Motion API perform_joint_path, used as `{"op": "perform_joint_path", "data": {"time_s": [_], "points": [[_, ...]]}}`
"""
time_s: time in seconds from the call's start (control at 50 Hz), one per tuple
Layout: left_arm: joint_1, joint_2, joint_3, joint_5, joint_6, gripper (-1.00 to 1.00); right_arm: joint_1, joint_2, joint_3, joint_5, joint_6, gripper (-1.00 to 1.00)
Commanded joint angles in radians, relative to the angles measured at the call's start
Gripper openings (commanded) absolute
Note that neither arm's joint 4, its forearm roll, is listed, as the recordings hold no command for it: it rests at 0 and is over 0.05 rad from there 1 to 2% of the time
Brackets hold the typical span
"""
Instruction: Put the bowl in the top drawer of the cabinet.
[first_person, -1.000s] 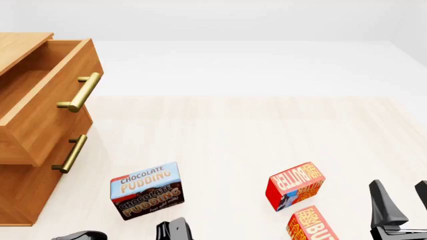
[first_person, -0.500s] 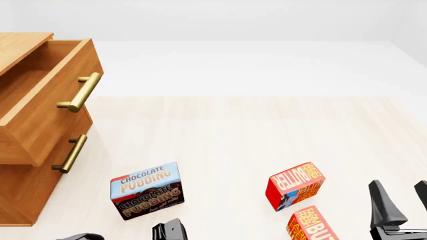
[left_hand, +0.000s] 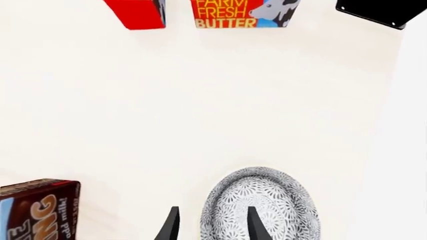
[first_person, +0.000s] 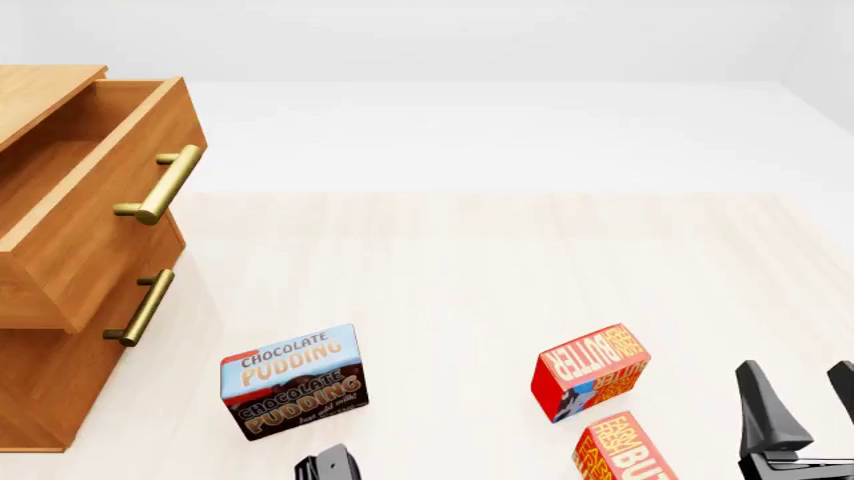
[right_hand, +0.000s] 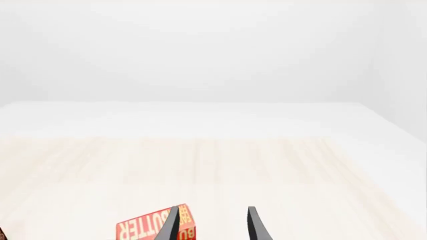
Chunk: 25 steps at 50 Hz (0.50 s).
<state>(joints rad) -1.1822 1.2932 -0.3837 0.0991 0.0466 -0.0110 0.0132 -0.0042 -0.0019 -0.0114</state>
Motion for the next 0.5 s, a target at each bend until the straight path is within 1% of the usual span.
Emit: {"op": "perform_joint_path", "data": {"time_s": [0.02,0.24,0.5], "points": [[0.001,0.013,0.029,-0.047,-0.018,1.0,-0.001,0.003,0.0,-0.001,-0.005,1.0],[0.028,0.004,0.058,-0.076,-0.02,1.0,-0.001,0.009,0.0,-0.003,-0.01,1.0],[0.025,0.016,0.069,-0.108,-0.026,1.0,-0.002,0.013,0.0,-0.005,-0.015,1.0]]}}
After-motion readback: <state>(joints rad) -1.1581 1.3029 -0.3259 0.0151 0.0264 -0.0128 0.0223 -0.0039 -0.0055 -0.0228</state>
